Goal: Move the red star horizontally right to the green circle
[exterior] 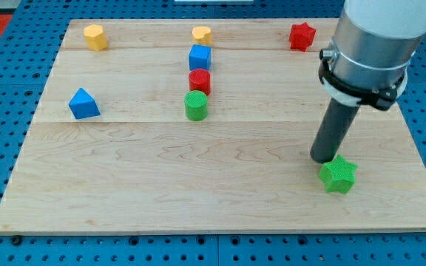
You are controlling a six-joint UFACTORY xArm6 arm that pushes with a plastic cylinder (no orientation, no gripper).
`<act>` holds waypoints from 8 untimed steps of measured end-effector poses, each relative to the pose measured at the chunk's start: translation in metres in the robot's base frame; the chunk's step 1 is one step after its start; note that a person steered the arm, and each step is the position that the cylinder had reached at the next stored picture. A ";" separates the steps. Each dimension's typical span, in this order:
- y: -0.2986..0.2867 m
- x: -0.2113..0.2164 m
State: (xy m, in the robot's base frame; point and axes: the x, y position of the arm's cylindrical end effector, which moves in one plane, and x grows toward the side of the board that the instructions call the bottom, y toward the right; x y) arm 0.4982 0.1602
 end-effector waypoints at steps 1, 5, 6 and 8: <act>0.057 -0.090; 0.004 -0.266; -0.029 -0.232; -0.055 -0.236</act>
State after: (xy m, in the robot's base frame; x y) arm 0.2626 0.1056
